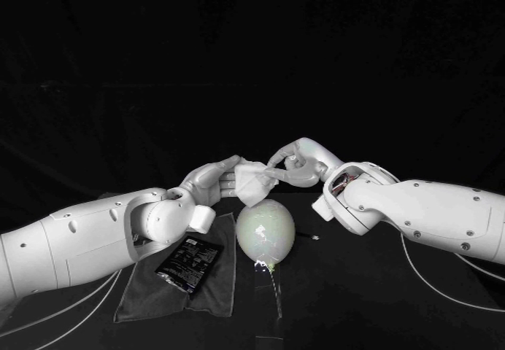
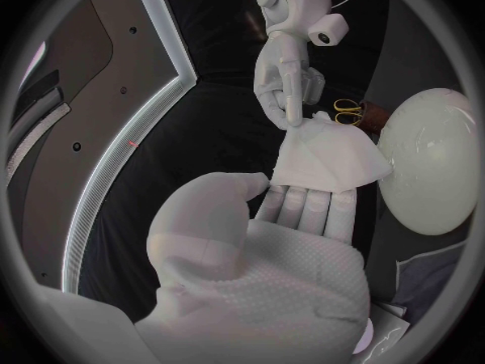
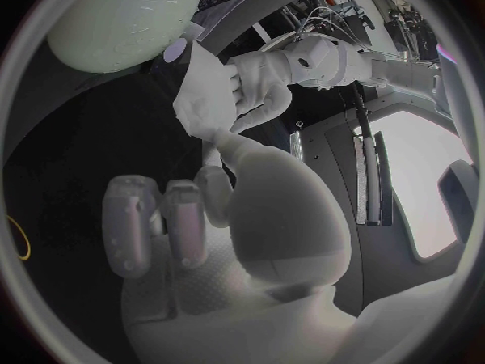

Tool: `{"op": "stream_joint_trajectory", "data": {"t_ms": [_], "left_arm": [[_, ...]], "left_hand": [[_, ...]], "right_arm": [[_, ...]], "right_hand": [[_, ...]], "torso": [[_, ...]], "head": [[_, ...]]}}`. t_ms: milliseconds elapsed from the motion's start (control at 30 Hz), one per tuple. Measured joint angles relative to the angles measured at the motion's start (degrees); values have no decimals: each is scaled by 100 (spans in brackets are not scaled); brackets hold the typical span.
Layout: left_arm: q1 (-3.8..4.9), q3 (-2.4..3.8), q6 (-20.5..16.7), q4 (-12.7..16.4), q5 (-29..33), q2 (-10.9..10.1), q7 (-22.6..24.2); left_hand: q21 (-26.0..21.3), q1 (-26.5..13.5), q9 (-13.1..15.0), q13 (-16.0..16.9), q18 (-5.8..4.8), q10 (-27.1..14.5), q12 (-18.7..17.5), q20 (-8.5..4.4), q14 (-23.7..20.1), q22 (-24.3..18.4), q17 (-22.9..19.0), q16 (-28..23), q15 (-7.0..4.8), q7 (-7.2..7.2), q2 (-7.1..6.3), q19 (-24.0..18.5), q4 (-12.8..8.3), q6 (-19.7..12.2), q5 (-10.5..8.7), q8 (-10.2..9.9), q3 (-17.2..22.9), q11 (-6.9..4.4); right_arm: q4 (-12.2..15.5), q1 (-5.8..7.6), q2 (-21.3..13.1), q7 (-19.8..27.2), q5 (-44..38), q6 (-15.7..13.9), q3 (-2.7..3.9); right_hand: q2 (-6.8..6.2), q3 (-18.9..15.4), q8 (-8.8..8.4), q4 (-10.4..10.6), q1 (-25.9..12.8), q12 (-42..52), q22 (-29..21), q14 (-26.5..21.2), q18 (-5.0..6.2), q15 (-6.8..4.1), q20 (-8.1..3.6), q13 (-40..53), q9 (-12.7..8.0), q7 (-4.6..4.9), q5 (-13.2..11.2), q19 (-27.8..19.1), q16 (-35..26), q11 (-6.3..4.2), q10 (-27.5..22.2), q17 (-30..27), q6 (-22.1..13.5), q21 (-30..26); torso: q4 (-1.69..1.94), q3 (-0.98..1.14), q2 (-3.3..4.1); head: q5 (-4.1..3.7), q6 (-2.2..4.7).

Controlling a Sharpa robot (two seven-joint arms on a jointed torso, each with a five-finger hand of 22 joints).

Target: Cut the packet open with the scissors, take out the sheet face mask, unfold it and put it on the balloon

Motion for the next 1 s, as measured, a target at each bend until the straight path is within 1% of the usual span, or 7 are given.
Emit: {"op": "stream_joint_trajectory", "data": {"t_ms": [67,200,500,600,733,800,1000], "left_arm": [[0,0,2,0,29,-2,-7],[1,0,12,10,80,-7,-27],[1,0,66,48,136,-12,-85],[1,2,79,51,146,-16,-101],[1,2,84,52,154,-19,-114],[1,2,84,52,156,-19,-117],[1,1,84,50,161,-22,-121]], "left_hand": [[0,-111,0,0,0,0,0,20,10,0,4,0,5,0,-18,21,99,0,0,0,-28,0],[0,-302,0,0,-1,0,0,0,29,0,8,19,-14,0,-62,41,172,0,0,0,-95,0],[0,-407,8,0,-2,0,0,-1,80,1,23,21,-24,0,-166,81,131,0,0,28,-137,0],[0,-426,15,0,-2,0,0,-1,80,-6,30,21,-24,0,-309,81,58,0,0,32,-240,0],[-7,-369,15,0,-2,0,0,-1,80,-6,30,21,-24,0,-419,81,8,0,0,32,-323,0],[-23,-363,15,0,-2,0,0,-1,80,-9,30,21,-24,0,-434,81,-11,1,0,32,-362,0],[-52,-164,21,0,-3,0,0,-1,80,-12,32,21,-24,-1,-633,80,-154,-38,0,58,-533,0]], "right_arm": [[0,-1,2,-8,-6,-7,0],[0,-3,18,-32,-25,-35,1],[-73,-7,112,-89,-60,-145,4],[-88,-8,119,-103,-65,-176,5],[-94,-9,118,-118,-68,-204,5],[-94,-9,116,-122,-68,-212,5],[-73,-9,96,-132,-68,-222,6]], "right_hand": [[0,5,0,-6,0,0,0,0,0,0,-9,0,0,0,0,9,0,-3,-3,0,0,0],[0,6,0,-6,0,-1,1,0,0,1,-10,0,0,0,0,9,0,-6,-7,4,0,-1],[0,32,0,0,0,-2,4,5,0,11,-10,0,0,-1,-3,9,-3,-7,-7,4,-1,-3],[0,37,0,-5,0,-3,4,-1,0,18,-10,0,0,-9,-4,9,-5,-7,-7,4,-9,-3],[0,37,0,-5,0,-3,5,-1,0,19,-10,0,0,-9,-10,9,-7,-7,-7,3,-9,-3],[0,37,0,-5,0,-3,5,-1,0,19,-10,0,0,-9,-15,9,-14,-7,-7,3,-9,-4],[0,37,0,-5,0,-4,4,-2,0,20,-9,0,0,-9,-24,8,-16,-7,-8,-1,-9,-4]], "torso": [[-1,1,-1],[-1,1,1],[0,1,7],[0,1,7],[0,1,3],[0,1,1],[-1,1,-2]], "head": [[0,-1],[-3,-1],[-6,-2],[-6,-2],[-7,-4],[-6,-5],[-6,5]]}}
